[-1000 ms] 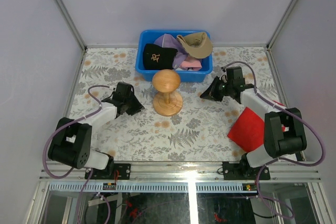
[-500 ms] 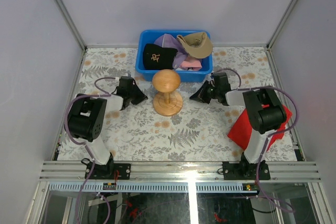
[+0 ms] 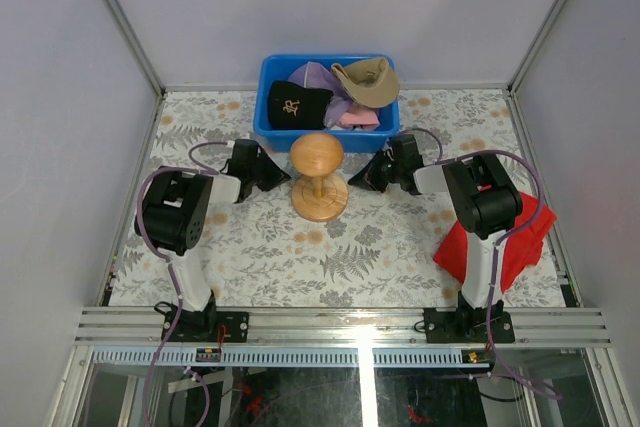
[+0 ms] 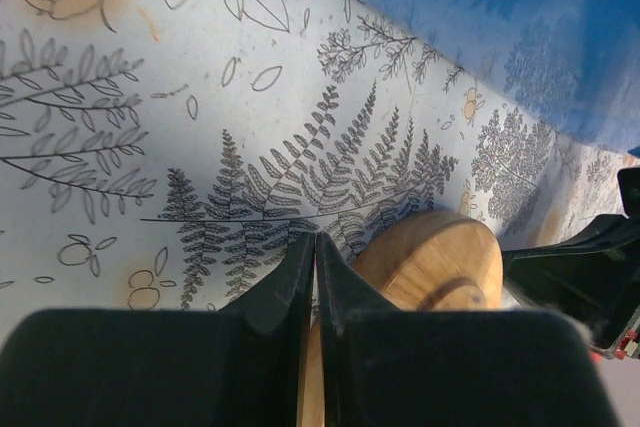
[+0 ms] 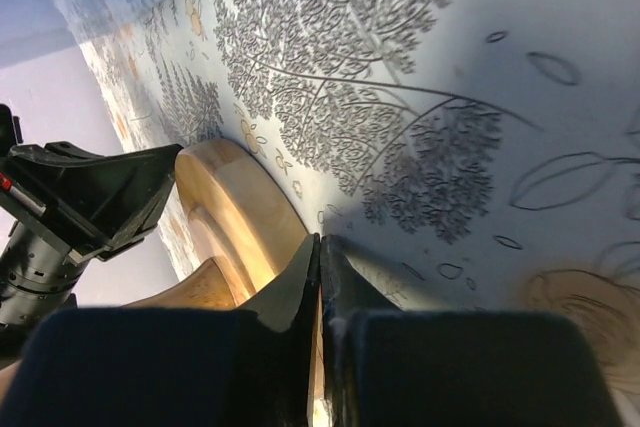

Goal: Stack the hats

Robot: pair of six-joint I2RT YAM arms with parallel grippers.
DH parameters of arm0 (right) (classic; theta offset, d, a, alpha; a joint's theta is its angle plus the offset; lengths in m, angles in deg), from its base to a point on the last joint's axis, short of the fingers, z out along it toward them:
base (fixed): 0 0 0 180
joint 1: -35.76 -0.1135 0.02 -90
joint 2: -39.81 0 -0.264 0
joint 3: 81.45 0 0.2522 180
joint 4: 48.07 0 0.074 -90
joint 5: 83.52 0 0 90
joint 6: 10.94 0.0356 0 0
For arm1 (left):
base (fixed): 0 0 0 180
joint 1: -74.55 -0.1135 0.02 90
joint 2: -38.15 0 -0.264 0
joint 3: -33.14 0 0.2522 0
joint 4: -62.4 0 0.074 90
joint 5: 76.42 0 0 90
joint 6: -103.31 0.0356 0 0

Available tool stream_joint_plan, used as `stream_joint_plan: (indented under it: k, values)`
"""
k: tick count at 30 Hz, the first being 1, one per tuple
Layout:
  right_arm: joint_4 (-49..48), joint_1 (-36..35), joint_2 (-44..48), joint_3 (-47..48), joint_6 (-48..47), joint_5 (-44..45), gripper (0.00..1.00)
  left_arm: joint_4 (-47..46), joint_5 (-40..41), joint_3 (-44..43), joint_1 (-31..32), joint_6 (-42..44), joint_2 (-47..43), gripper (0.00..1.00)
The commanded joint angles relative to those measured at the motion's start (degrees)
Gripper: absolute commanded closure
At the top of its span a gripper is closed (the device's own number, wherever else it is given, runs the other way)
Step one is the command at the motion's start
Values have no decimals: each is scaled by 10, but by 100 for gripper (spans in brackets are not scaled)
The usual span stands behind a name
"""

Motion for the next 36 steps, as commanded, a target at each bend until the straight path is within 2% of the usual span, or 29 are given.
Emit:
stream_joint_plan:
  k: [1, 17, 21, 23, 26, 30, 31, 34, 36]
  values:
    - [-26, -27, -10, 24, 7, 4, 100, 3, -6, 11, 20, -13, 8, 98]
    - [36, -33, 65, -34, -30, 21, 100, -11, 7, 90, 123, -74, -21, 99]
    - [78, -31, 95, -33, -61, 36, 100, 12, 20, 88, 124, -72, -32, 100]
    - [114, -27, 131, -35, -85, 59, 95, 58, 36, 69, 115, -49, -46, 100]
    - [162, -11, 203, -32, -121, 97, 81, 109, 42, 49, 82, -19, -85, 99]
    - [221, 29, 271, 20, -146, 114, 55, 172, 40, 25, 38, 9, -159, 79]
    - [223, 39, 275, 38, -139, 106, 50, 187, 37, 16, 33, 19, -178, 70]
    - [205, 60, 263, 103, -91, 73, 39, 234, 25, -34, 26, 46, -223, 45]
    - [155, 67, 245, 133, -22, 58, 36, 251, 6, -61, 26, 53, -237, 37]
